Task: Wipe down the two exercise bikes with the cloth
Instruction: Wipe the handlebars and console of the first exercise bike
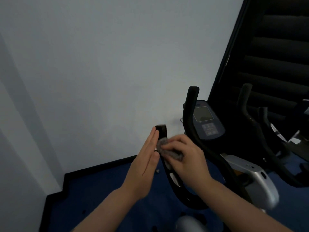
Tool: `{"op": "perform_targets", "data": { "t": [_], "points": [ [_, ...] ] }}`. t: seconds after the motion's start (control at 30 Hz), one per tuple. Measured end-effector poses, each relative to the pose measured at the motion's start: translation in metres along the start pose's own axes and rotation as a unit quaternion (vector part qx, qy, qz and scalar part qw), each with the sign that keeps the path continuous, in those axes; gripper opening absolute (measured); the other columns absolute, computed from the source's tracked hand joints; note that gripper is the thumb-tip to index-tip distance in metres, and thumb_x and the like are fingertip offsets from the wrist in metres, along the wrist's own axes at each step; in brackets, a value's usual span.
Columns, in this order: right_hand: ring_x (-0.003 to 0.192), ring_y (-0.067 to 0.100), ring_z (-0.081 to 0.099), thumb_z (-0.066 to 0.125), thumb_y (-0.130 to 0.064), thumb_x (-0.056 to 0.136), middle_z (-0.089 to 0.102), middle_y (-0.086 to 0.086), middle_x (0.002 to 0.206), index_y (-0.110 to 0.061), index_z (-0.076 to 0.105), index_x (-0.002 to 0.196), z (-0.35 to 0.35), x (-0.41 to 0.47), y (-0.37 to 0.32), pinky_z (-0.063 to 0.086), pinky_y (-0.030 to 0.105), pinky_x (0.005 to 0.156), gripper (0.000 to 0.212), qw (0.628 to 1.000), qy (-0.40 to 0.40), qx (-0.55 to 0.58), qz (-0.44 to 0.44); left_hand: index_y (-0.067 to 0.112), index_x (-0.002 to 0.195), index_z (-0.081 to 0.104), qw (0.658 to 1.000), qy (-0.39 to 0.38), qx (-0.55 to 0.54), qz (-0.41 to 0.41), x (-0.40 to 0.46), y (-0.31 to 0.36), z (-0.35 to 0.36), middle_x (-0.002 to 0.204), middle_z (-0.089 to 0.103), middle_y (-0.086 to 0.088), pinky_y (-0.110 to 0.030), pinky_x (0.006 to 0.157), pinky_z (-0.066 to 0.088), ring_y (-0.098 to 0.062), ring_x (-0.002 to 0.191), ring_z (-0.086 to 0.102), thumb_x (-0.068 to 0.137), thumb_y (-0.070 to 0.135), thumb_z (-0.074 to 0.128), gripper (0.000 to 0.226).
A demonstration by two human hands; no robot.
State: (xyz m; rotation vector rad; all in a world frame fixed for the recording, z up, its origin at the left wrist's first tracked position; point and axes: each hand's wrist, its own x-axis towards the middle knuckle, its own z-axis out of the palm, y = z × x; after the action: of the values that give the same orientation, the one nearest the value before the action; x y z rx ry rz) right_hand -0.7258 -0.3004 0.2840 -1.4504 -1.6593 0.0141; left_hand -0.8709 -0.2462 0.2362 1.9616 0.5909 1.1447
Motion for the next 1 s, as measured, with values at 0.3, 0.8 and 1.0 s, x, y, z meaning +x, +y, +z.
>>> {"op": "perform_targets", "data": {
  "t": [0.3, 0.8, 1.0],
  "points": [
    [0.09, 0.006, 0.063, 0.08, -0.013, 0.078, 0.063, -0.006, 0.096, -0.013, 0.073, 0.088, 0.005, 0.009, -0.004, 0.054, 0.03, 0.082, 0.013, 0.994, 0.008, 0.085, 0.075, 0.029, 0.153, 0.013, 1.0, 0.012, -0.004, 0.005, -0.006, 0.001, 0.014, 0.16, 0.006, 0.019, -0.01, 0.113, 0.012, -0.002, 0.147, 0.011, 0.103, 0.048, 0.02, 0.054],
    [0.093, 0.002, 0.064, 0.085, -0.019, 0.07, 0.066, -0.012, 0.1, -0.023, 0.078, 0.085, -0.079, -0.054, 0.017, 0.052, 0.027, 0.082, 0.017, 0.955, -0.294, -0.001, 0.037, 0.012, 0.123, 0.063, 0.984, 0.009, 0.151, 0.093, -0.015, 0.0, 0.044, 0.14, 0.05, 0.004, -0.035, 0.12, 0.012, -0.017, 0.146, 0.021, 0.101, 0.019, 0.034, 0.038],
    [0.093, 0.001, 0.064, 0.087, -0.019, 0.068, 0.068, -0.016, 0.097, -0.024, 0.078, 0.08, -0.114, -0.057, 0.03, 0.05, 0.024, 0.082, 0.016, 0.953, -0.267, -0.094, 0.111, 0.013, 0.105, 0.068, 0.985, 0.029, 0.143, 0.088, -0.017, -0.001, 0.049, 0.13, 0.055, 0.001, -0.028, 0.117, 0.018, -0.018, 0.144, 0.023, 0.099, 0.015, 0.035, 0.033]
  ]
}}
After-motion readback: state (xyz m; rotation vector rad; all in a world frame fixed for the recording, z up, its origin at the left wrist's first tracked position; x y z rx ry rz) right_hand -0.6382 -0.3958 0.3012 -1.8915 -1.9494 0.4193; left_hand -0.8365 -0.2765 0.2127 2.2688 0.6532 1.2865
